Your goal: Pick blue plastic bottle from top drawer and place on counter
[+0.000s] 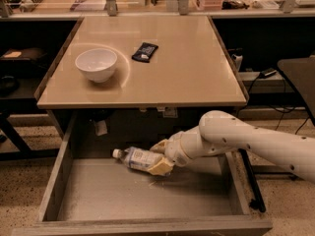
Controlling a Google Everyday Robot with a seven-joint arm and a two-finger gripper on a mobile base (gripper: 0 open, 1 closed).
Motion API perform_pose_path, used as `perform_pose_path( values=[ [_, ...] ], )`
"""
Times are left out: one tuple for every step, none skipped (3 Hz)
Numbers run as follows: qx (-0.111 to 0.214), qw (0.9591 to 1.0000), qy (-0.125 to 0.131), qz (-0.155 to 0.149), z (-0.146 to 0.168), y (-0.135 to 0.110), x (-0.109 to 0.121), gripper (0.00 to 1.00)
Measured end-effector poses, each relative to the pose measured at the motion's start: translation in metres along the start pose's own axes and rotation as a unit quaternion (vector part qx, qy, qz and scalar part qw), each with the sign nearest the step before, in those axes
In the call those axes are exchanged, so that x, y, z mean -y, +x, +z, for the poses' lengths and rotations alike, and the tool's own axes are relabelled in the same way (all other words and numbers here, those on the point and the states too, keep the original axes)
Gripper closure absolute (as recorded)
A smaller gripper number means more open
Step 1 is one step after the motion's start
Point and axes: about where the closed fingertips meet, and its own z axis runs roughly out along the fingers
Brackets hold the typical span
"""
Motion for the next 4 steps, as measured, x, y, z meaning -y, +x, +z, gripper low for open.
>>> perform_pose_path(
  values=[
    [0.0,1.0,0.0,0.0,0.0,0.0,0.0,1.0],
    [0.018,0.9998,0.004,-0.007,-0.012,-0.006,-0.006,1.0],
    [0.055,0.9971,0.018,-0.048,-0.044,-0.04,-0.046,1.0],
    [0.095,0.9887,0.003,-0.116,-0.08,-0.099,-0.123,1.0]
  ],
)
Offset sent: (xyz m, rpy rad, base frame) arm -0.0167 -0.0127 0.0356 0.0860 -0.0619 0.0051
